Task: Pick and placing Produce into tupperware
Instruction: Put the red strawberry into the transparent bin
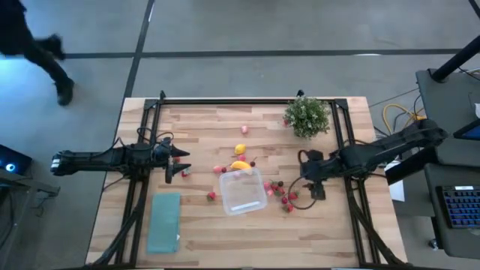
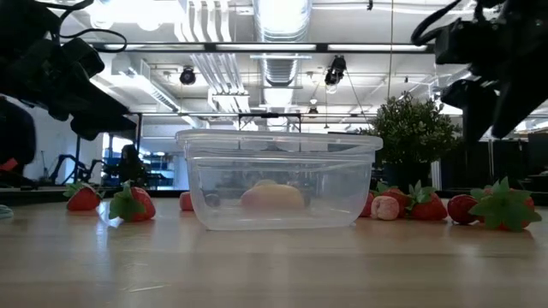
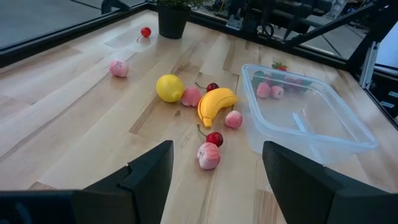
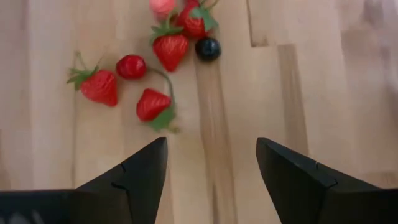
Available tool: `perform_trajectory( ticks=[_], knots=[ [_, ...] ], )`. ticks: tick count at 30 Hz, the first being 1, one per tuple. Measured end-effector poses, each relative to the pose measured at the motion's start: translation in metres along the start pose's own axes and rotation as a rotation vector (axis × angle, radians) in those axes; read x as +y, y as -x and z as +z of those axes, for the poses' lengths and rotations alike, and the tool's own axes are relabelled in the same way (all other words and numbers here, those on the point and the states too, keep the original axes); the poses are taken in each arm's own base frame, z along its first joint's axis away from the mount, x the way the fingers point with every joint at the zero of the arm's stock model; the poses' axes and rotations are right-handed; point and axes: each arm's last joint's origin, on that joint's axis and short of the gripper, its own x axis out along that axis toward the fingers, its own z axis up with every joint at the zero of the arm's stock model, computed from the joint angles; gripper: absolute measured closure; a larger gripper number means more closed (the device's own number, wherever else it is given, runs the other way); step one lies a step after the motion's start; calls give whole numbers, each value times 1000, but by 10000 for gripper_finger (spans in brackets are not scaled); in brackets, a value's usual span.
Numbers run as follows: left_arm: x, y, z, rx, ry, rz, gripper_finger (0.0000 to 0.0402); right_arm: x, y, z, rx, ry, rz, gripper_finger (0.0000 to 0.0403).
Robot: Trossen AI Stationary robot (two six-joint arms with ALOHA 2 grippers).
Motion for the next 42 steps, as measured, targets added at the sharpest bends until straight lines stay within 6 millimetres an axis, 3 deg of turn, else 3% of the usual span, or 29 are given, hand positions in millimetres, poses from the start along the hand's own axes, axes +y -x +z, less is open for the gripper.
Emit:
perform_trajectory(
  ticks=[9,16,26,34,42],
  knots=[
    [0,0,0,0,0,0,168,29,-37,19,175,164,-3,165],
    [0,0,0,0,0,0,168,49,-54,34,200,196,-61,165],
    [0,0,0,0,0,0,168,58,-80,44,269,173,-113,165],
    [0,0,0,1,0,0,168,63,-91,50,290,101,-134,167],
    [0,0,0,0,0,0,168,62,-91,46,321,53,-137,219]
  ],
)
